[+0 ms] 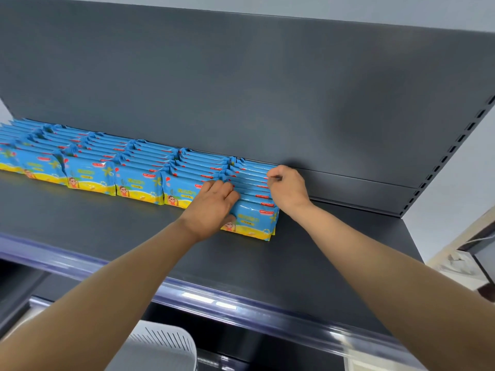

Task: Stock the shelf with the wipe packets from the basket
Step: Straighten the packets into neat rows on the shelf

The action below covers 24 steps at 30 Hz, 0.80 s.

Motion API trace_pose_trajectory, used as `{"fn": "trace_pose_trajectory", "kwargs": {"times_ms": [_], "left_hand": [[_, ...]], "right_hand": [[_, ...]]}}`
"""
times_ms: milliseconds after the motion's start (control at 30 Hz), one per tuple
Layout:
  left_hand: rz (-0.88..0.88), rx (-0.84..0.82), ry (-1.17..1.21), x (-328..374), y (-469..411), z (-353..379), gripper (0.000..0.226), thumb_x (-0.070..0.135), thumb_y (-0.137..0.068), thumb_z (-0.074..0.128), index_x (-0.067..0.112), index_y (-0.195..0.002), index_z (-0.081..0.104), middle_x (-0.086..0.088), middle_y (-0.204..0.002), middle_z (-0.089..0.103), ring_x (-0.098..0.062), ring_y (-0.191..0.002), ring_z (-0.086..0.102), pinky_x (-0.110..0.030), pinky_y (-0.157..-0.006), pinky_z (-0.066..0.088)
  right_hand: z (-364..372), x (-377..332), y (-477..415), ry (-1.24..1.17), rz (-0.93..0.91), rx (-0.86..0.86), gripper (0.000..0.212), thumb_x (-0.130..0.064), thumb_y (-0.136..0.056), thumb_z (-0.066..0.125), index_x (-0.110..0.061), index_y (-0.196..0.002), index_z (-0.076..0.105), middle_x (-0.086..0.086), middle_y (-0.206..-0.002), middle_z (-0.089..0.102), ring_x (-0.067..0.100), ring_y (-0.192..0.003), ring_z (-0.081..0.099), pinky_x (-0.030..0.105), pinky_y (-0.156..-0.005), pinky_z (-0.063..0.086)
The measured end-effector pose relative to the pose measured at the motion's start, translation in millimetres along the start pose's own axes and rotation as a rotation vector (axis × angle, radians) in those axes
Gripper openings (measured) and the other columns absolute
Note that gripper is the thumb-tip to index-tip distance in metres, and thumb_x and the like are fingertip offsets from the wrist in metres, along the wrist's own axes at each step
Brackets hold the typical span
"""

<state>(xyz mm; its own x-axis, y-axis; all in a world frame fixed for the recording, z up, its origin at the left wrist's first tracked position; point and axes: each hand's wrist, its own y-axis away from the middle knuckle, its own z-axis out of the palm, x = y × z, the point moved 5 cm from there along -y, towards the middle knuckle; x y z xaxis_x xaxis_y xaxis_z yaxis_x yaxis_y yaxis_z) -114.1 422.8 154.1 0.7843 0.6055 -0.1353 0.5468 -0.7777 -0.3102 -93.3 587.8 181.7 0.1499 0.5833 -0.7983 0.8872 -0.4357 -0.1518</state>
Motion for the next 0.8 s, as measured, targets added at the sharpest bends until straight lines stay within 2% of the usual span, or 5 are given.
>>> {"fn": "trace_pose_trajectory", "kwargs": {"times_ms": [133,267,367,467,800], "left_hand": [[-0.011,-0.020,-0.001,2,-1,1,0.037,0.031,-0.089,0.056,0.013,-0.121,0.049,-0.005,-0.117,0.054,-0.023,-0.109,0.046,-0.030,-0.094,0.023],[-0.010,-0.053,0.072,-10,10,-5,0.022,0.024,-0.086,0.061,0.012,-0.103,0.055,-0.003,-0.098,0.061,-0.021,-0.096,0.052,-0.027,-0.086,0.026],[-0.086,-0.071,0.106,-36,26,-12,0.018,0.020,-0.082,0.066,0.012,-0.094,0.056,-0.002,-0.090,0.061,-0.021,-0.091,0.054,-0.026,-0.084,0.028],[-0.192,-0.115,0.093,-66,43,-17,0.021,0.020,-0.079,0.069,0.011,-0.094,0.058,-0.004,-0.089,0.064,-0.023,-0.089,0.054,-0.029,-0.085,0.029],[-0.385,-0.150,-0.122,-117,50,-10,0.026,0.020,-0.086,0.059,0.014,-0.110,0.052,-0.003,-0.110,0.060,-0.025,-0.108,0.050,-0.035,-0.095,0.025]], "right_hand": [[3,-8,4,0.028,-0.044,-0.022,0.023,-0.009,-0.092,0.047,-0.012,-0.109,0.063,0.004,-0.116,0.060,0.011,-0.087,0.055,0.000,-0.054,0.038],[5,-13,5,-0.055,-0.013,-0.066,0.023,-0.007,-0.092,0.047,-0.012,-0.110,0.061,0.006,-0.118,0.058,-0.001,-0.063,0.049,0.000,-0.035,0.031],[9,-22,7,-0.017,-0.040,-0.094,0.024,-0.010,-0.091,0.050,-0.012,-0.113,0.060,0.004,-0.123,0.056,0.006,-0.076,0.057,0.004,-0.054,0.045],[20,-28,9,0.091,-0.053,-0.162,0.026,-0.012,-0.090,0.054,-0.016,-0.115,0.060,0.004,-0.128,0.054,0.022,-0.109,0.055,0.035,-0.093,0.048],[52,-38,14,0.587,-0.219,-0.322,0.043,-0.022,-0.084,0.062,-0.021,-0.126,0.051,0.006,-0.133,0.045,0.028,-0.124,0.035,0.039,-0.099,0.035]]}}
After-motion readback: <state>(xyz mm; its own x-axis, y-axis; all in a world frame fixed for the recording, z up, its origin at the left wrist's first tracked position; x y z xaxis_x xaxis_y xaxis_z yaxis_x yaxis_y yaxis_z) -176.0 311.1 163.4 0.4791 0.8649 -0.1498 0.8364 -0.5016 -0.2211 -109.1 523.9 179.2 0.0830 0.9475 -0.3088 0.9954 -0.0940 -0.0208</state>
